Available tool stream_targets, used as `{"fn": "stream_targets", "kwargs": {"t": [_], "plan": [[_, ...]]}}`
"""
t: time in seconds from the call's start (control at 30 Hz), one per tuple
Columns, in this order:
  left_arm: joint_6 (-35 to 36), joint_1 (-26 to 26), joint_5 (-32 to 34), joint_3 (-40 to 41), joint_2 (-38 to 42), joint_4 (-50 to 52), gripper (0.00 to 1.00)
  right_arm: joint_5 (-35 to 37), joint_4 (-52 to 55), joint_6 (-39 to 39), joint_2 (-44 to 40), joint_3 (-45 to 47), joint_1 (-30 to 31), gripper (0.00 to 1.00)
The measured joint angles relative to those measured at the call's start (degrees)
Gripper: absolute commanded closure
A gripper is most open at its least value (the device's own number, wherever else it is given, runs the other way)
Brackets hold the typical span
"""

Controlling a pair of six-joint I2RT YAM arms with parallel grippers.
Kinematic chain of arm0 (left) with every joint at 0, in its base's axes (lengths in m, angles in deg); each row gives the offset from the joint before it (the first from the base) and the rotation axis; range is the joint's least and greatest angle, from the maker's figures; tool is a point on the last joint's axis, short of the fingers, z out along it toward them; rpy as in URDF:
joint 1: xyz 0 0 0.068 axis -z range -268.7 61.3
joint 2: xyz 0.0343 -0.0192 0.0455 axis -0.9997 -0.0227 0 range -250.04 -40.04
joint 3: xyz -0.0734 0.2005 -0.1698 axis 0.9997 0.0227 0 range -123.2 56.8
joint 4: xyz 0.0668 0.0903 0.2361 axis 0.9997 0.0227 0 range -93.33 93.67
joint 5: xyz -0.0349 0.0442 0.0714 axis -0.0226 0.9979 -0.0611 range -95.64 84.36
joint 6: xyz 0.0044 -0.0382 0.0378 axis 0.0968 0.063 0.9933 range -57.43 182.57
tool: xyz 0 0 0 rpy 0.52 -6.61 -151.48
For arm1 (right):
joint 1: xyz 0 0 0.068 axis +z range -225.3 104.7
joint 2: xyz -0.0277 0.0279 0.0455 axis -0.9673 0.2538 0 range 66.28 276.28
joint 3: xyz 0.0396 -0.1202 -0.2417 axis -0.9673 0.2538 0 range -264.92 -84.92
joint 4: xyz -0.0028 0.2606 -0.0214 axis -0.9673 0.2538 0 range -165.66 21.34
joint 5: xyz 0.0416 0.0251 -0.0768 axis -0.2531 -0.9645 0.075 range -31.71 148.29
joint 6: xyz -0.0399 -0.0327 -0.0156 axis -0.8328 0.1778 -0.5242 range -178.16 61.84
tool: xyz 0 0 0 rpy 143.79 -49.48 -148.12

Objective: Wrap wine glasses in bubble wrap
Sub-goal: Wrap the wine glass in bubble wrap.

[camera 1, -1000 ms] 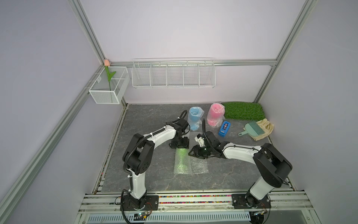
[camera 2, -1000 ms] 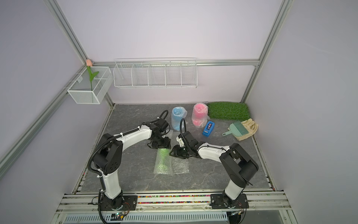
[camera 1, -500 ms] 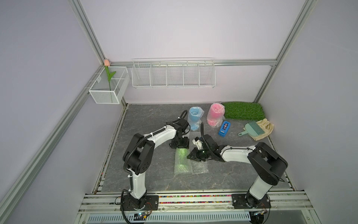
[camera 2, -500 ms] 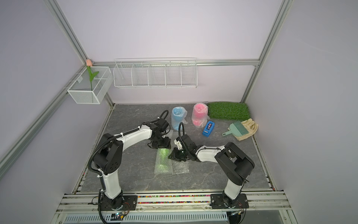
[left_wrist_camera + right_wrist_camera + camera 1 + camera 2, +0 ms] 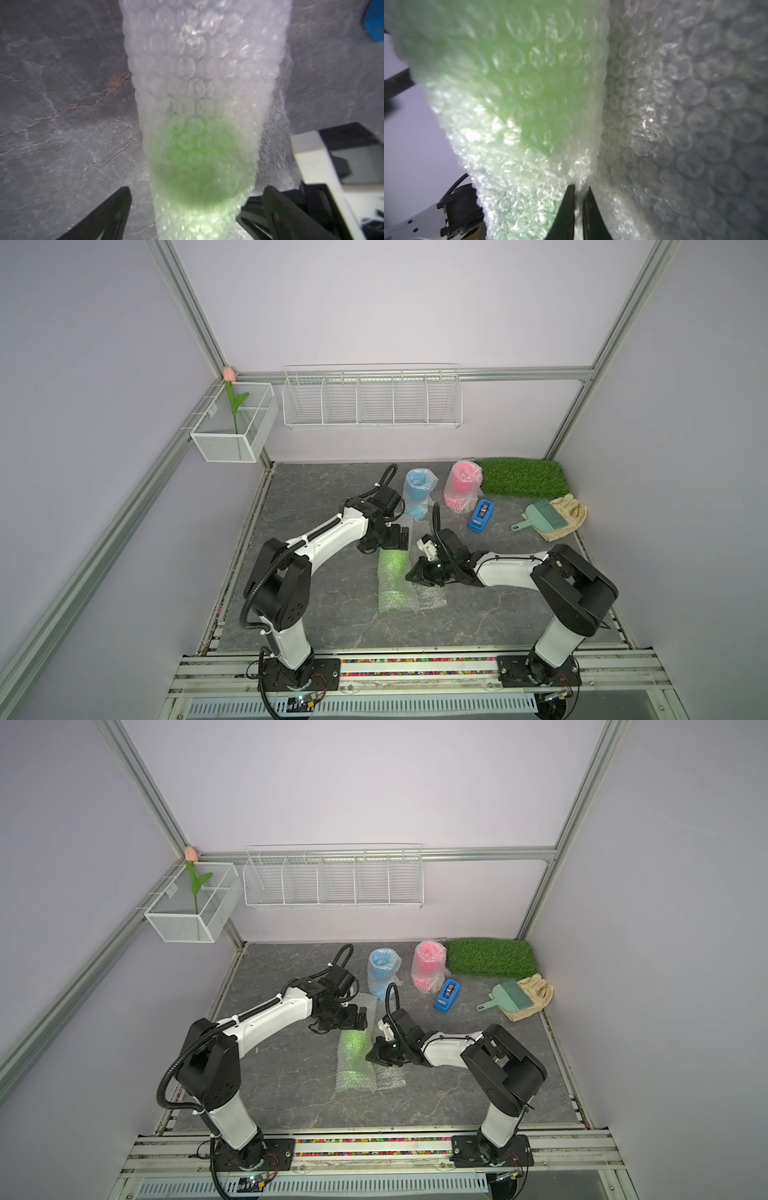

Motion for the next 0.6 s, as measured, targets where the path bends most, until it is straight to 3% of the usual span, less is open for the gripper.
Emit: {"fn": "stream_targets", "kwargs": {"t": [0.17, 0.43, 0.6], "plan": [[0.2, -0.5, -1.2, 1.9, 2.2, -1.2, 0.0, 0.0, 1.6, -0.4, 0.0, 0.2, -0.9, 0.87], [0.4, -0.6, -4.1, 4.8, -0.9, -3.2, 0.0, 0.2, 3.8, -1.6, -0.1, 0.3, -2.3, 0.87], [0.4, -0.5, -7.2, 4.8, -3.1, -6.3, 0.02, 1.2, 6.5, -2.6, -1.6, 0.3, -3.2, 0.76]]}}
